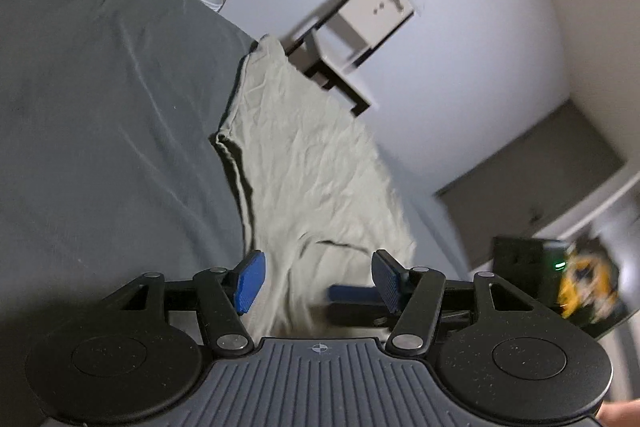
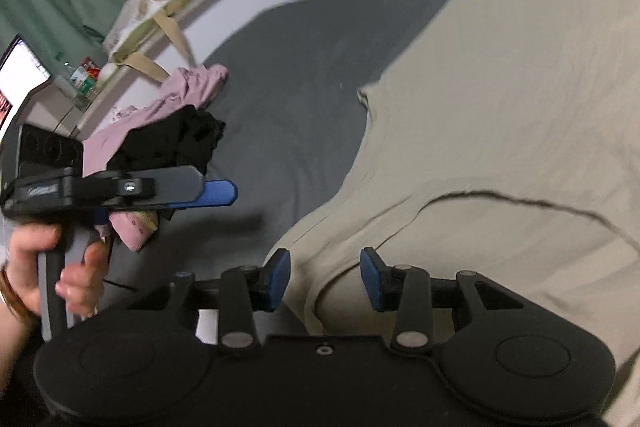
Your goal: Fold clothes
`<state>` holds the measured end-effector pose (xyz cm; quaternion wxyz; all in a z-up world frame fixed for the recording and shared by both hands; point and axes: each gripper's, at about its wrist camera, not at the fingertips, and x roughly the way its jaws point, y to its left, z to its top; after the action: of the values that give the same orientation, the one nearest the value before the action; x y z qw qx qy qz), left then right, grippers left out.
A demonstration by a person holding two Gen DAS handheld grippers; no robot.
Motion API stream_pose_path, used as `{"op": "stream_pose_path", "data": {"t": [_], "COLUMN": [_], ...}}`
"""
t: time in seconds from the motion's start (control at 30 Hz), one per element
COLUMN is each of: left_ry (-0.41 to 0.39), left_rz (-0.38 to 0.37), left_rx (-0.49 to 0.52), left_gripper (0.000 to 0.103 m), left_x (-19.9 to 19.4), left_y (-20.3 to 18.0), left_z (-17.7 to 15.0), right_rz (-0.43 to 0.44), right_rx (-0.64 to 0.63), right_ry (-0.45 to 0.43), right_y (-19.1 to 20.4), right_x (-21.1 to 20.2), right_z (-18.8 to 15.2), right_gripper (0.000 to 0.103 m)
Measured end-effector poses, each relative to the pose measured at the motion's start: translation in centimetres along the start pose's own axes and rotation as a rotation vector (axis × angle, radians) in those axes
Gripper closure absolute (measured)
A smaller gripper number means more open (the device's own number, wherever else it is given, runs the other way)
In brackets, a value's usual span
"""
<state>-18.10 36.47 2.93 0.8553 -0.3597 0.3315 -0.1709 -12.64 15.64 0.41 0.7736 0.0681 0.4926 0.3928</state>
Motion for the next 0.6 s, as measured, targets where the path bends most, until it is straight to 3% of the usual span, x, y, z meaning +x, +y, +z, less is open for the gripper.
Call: {"op": "stream_pose_path", "data": {"t": [0.13, 0.27, 0.37, 0.47, 0.6], "left_ry": [0.039, 0.051, 0.055, 0.052, 0.048], "left_rz": [0.039, 0.015, 0.007, 0.012, 0.013], "left_rx": [0.037, 0.008, 0.004, -0.017, -0.040], "left_gripper": [0.044, 0.044, 0.044, 0.044, 0.044], "left_x": [0.9, 1.6, 1.8, 1.8, 1.9], "left_y": [0.5, 1.2, 1.7, 2.3, 2.8], "left_z": [-0.4, -0.5, -0.6, -0.6, -0.5], "right_rz": [0.034, 0.062, 0.053, 0.044, 0.007], "right_rx": [0.084, 0.169, 0.197, 0.226, 0.192], "right_ry": [0.031, 0.042, 0.052, 0.061, 0.065], "right_y": [-0.4, -0.9, -1.0, -1.2, -0.8], "right_x": [1.3, 2.3, 3.0, 3.7, 3.6], "right_z": [0.3, 0.4, 0.3, 0.3, 0.1], "right_gripper": [0.064, 0.068, 0.076, 0.095, 0.101]}}
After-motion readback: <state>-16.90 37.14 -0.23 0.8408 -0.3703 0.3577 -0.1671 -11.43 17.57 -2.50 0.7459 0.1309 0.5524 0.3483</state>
